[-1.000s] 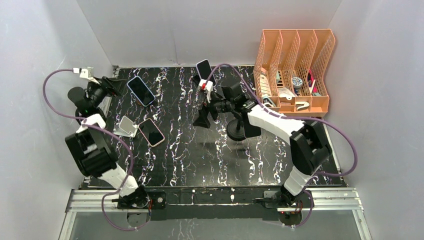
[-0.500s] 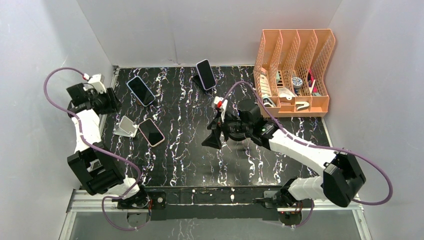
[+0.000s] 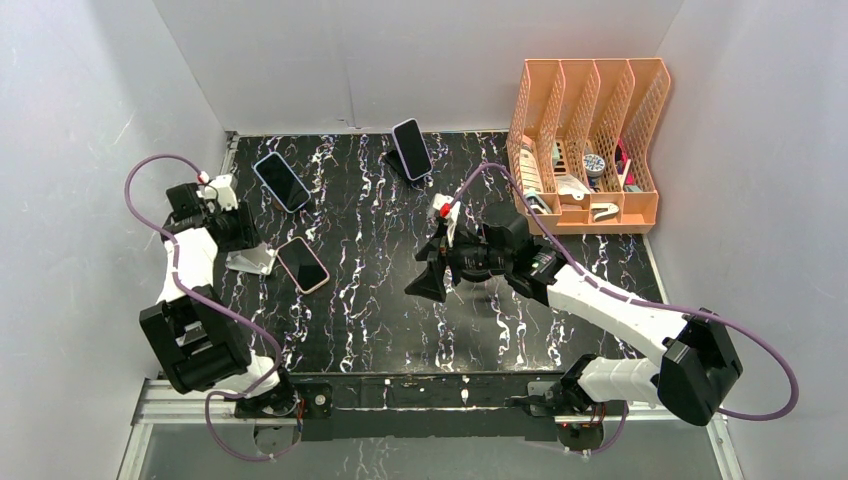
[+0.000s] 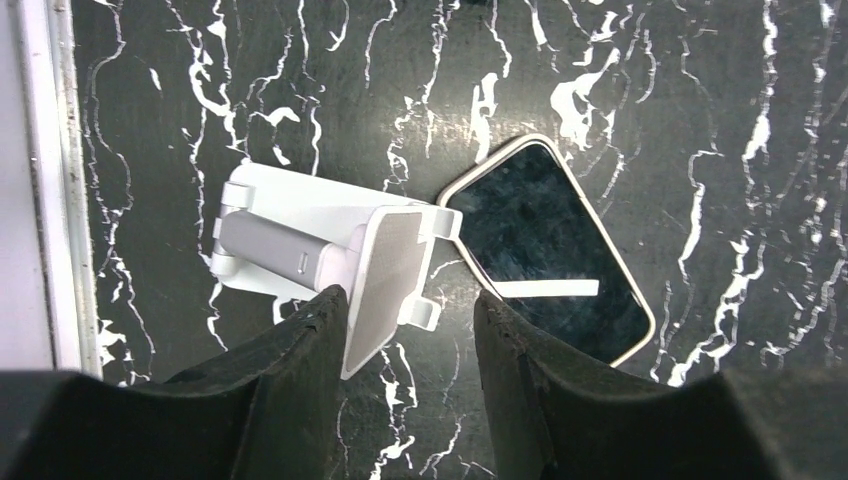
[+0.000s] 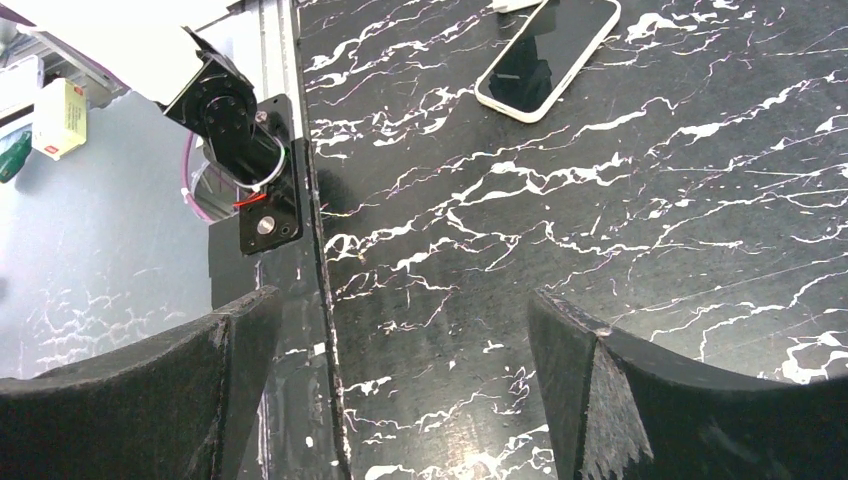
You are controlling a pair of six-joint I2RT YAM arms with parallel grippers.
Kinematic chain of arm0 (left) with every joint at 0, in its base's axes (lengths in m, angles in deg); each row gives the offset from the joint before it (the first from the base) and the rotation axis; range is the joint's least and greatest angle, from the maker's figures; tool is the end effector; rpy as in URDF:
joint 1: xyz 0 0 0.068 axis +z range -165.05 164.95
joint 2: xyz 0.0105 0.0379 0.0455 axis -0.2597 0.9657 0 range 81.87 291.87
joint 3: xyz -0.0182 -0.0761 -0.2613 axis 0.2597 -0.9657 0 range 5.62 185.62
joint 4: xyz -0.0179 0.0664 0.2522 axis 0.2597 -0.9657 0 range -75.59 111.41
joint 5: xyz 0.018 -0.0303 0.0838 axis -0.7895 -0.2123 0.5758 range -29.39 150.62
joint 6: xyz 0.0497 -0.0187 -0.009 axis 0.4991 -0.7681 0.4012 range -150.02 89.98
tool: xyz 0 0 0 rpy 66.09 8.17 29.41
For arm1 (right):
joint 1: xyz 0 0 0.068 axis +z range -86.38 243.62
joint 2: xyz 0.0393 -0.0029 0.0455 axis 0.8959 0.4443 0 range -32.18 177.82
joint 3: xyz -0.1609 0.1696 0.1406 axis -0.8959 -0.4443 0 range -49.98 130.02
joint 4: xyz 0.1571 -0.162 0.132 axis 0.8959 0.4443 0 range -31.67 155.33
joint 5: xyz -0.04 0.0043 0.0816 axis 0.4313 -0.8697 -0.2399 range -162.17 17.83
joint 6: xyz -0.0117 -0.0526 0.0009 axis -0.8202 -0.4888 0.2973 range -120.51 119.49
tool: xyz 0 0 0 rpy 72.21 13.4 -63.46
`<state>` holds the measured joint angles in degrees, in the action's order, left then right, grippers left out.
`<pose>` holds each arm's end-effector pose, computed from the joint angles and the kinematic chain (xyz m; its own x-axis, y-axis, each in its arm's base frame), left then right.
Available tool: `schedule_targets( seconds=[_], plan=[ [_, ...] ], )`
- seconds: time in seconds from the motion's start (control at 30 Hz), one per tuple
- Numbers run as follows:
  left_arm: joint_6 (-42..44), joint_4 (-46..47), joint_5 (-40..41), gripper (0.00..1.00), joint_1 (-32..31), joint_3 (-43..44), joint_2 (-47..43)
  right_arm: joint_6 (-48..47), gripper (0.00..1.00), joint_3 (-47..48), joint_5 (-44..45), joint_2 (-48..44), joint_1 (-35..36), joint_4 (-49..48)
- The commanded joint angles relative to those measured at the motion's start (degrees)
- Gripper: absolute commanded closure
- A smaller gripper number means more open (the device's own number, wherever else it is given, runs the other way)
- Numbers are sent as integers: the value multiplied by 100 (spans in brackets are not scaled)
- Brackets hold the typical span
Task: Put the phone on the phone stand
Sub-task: Move the phone stand to the center of the board.
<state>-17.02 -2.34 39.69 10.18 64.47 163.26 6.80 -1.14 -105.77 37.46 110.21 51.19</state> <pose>0.2803 0.1180 0.2585 -0.6764 -0.0865 -0.7314 -0.0233 0.9951 -0.0961 0.1776 0.2164 0.3057 -0.2851 -0.1472 -0.9471 -0.9460 0.2022 0.2533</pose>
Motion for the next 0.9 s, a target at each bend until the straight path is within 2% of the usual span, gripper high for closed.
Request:
schedule_targets(
  seconds=[0.0, 0.1, 0.2, 0.23, 0.3, 0.43, 0.63, 0.87],
  plan=[
    [122, 27, 300, 55, -62, -192, 18, -15, 1, -80, -52, -136, 40, -33],
    [157, 106, 448, 57, -66, -260, 57, -37, 1, -76, -50, -107, 43, -16],
    [176, 168, 492, 65, -63, -308, 102, -38, 1, -68, -79, -53, 42, -16],
    [181, 169, 486, 70, -65, -297, 124, -38, 1, -60, -88, -30, 43, -9],
    [219, 177, 462, 87, -64, -296, 168, -47, 1, -54, -108, 7, 41, -7],
    [212, 397, 264, 100, 3, -412, 251, -55, 1, -50, -145, 47, 39, 2],
    [274, 401, -49, 100, 186, -208, 274, -31, 1, -44, -215, 166, 61, 11],
    [54, -78, -1044, 100, 236, 1210, 111, -75, 1, 34, -140, 399, 121, 106]
  ],
)
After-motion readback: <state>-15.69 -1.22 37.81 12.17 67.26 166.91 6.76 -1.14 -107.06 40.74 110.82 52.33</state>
